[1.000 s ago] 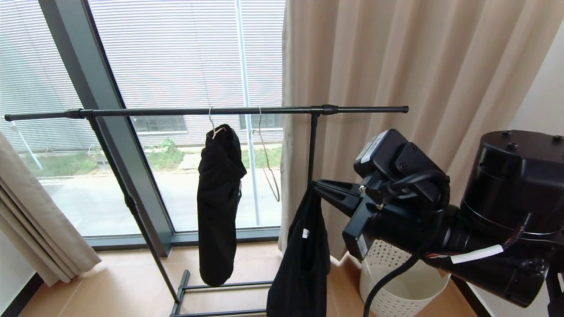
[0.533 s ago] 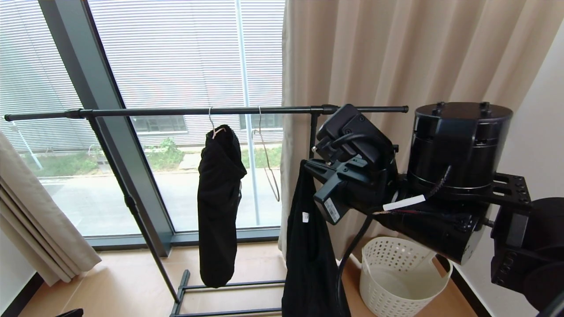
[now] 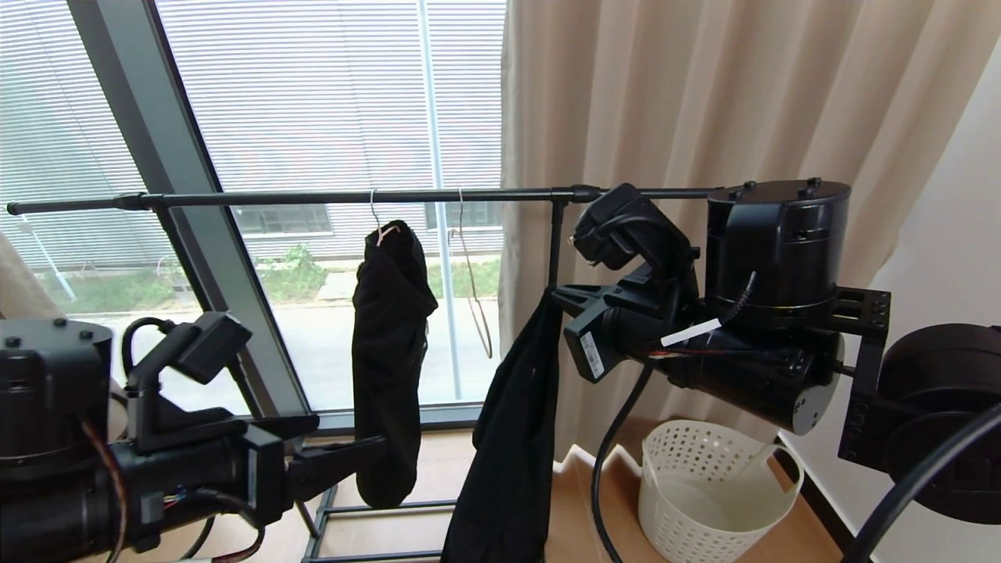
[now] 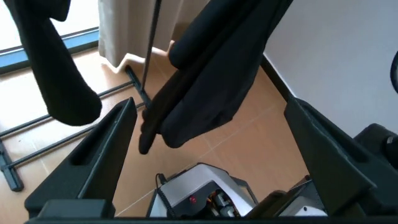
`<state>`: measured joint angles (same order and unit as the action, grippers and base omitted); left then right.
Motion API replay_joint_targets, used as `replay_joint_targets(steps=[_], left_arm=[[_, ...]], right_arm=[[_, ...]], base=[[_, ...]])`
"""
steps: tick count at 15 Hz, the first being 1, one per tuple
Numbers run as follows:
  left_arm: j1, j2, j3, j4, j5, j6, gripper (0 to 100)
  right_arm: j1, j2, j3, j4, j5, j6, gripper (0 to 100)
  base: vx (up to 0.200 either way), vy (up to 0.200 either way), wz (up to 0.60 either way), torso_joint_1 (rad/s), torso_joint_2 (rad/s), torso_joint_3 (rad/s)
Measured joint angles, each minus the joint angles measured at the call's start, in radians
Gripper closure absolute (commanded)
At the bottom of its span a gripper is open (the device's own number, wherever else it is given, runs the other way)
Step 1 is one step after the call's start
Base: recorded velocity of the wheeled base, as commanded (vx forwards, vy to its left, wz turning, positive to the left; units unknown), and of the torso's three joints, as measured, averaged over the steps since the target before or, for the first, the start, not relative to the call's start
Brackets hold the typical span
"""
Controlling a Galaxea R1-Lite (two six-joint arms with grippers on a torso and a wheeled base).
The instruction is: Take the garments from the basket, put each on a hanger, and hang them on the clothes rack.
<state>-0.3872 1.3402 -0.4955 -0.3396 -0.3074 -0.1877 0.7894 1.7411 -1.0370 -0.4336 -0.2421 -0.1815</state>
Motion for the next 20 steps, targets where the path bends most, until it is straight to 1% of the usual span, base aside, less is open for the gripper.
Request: replay_joint_targets(steps=[2,4,7,8,9,10,11,12,13,17,20], left_arm=[[-0.053,0.137,-0.093,-0.003,0.05,-0.009,0],[-0.113,0.243,-0.152,-0.03,0.089,-0.014,0],[-0.159,0.359,-0.175,-0.155,0.097,-0.015,0],[-0.173,0.403,-0.187,-0.237,0.105,-0.018,0],[-0.194,0.443,-0.195,-0.284,0.117,-0.04,0],[-0.219,0.478,-0.199,-0.308,0.15,-0.077,0],[-0.241,0.51,-0.204,-0.333,0.205,-0.112,0],[-0.259,0.539,-0.213,-0.361,0.248,-0.131,0],[-0.268,0.559,-0.224,-0.377,0.258,-0.14,0],[-0.3,0.597,-0.234,-0.379,0.269,-0.16,0],[-0.304,0.618,-0.255,-0.38,0.34,-0.172,0]], right_arm=[[-0.001,0.002,0.002,-0.002,-0.004,0.0,100],[-0.001,0.005,0.003,-0.004,-0.007,0.001,100],[0.0,0.032,-0.023,-0.007,-0.026,0.002,100],[0.0,0.051,-0.04,-0.007,-0.057,0.006,100],[-0.001,0.071,-0.06,-0.006,-0.096,0.019,100],[-0.003,0.089,-0.079,-0.006,-0.129,0.031,100],[-0.003,0.101,-0.094,-0.006,-0.139,0.035,100],[-0.003,0.111,-0.104,-0.006,-0.142,0.037,100],[-0.003,0.116,-0.107,-0.006,-0.143,0.038,100],[-0.002,0.124,-0.11,-0.004,-0.144,0.039,100],[-0.001,0.125,-0.111,-0.005,-0.147,0.041,100]], base=[[0.0,0.0,0.0,0.0,0.0,0.0],[0.0,0.0,0.0,0.0,0.0,0.0],[0.0,0.0,0.0,0.0,0.0,0.0],[0.0,0.0,0.0,0.0,0.0,0.0],[0.0,0.0,0.0,0.0,0.0,0.0],[0.0,0.0,0.0,0.0,0.0,0.0],[0.0,0.0,0.0,0.0,0.0,0.0],[0.0,0.0,0.0,0.0,0.0,0.0],[0.0,0.0,0.0,0.0,0.0,0.0],[0.0,0.0,0.0,0.0,0.0,0.0],[0.0,0.0,0.0,0.0,0.0,0.0]])
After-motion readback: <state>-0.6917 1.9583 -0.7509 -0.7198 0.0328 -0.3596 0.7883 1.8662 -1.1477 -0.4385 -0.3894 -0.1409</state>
